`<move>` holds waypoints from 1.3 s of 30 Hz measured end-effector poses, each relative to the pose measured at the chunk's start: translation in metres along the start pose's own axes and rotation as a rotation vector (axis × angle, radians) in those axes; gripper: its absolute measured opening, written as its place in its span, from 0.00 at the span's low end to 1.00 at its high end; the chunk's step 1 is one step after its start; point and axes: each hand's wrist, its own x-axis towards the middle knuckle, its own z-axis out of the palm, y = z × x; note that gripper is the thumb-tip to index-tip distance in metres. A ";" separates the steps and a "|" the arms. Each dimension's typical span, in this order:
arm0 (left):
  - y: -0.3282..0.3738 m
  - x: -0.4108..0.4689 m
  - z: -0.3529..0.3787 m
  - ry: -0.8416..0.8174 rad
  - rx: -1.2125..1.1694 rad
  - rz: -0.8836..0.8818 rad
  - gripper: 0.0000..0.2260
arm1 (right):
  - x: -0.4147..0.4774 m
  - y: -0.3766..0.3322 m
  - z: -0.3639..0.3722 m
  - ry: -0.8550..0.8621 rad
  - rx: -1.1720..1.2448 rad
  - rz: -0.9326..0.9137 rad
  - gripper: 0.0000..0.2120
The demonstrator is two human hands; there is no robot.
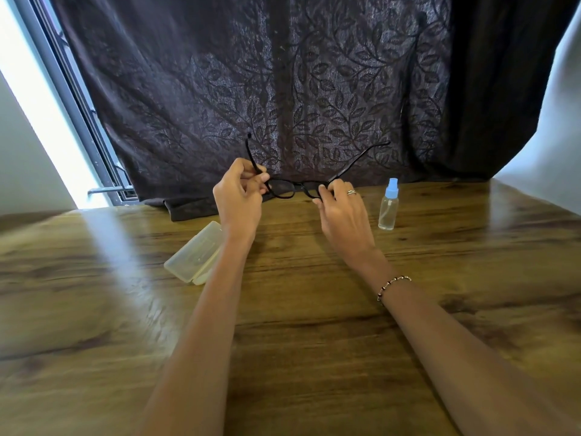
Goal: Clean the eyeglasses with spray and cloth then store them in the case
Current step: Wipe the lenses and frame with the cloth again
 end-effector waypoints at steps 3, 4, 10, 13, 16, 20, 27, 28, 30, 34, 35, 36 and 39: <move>-0.002 0.001 -0.001 -0.002 0.016 -0.011 0.07 | -0.003 -0.003 0.002 0.024 0.117 -0.016 0.11; -0.002 0.001 -0.001 -0.001 0.023 -0.014 0.06 | -0.003 -0.004 0.003 0.024 0.151 -0.025 0.13; -0.002 0.003 -0.003 -0.015 0.026 -0.016 0.04 | -0.001 -0.002 0.003 0.010 0.113 -0.092 0.18; -0.001 0.001 -0.002 -0.053 0.041 -0.011 0.05 | -0.002 0.004 0.003 0.039 0.071 -0.090 0.16; -0.001 0.002 -0.004 -0.115 0.034 -0.029 0.04 | -0.001 0.008 0.001 0.049 0.079 -0.094 0.15; -0.001 0.005 -0.009 -0.152 0.021 -0.101 0.09 | 0.001 0.006 -0.003 0.057 0.085 -0.138 0.13; -0.015 0.019 -0.042 -0.408 0.059 -0.314 0.10 | 0.002 0.007 -0.010 0.087 0.114 -0.175 0.14; -0.017 0.018 -0.044 -0.386 0.043 -0.354 0.08 | 0.002 0.006 -0.010 0.076 0.114 -0.199 0.14; -0.016 0.015 -0.044 -0.402 -0.021 -0.495 0.09 | 0.002 0.003 -0.011 0.041 0.115 -0.250 0.14; -0.014 0.014 -0.033 -0.604 -0.012 -0.679 0.21 | -0.002 -0.004 -0.010 -0.012 0.123 -0.313 0.14; -0.012 0.014 -0.029 -0.638 -0.031 -0.728 0.21 | -0.003 -0.006 -0.010 -0.013 0.121 -0.326 0.15; -0.009 0.014 -0.026 -0.670 -0.048 -0.762 0.19 | -0.004 -0.007 -0.009 -0.010 0.118 -0.335 0.15; -0.011 0.015 -0.026 -0.739 -0.012 -0.743 0.18 | -0.004 -0.009 -0.007 0.008 0.108 -0.355 0.16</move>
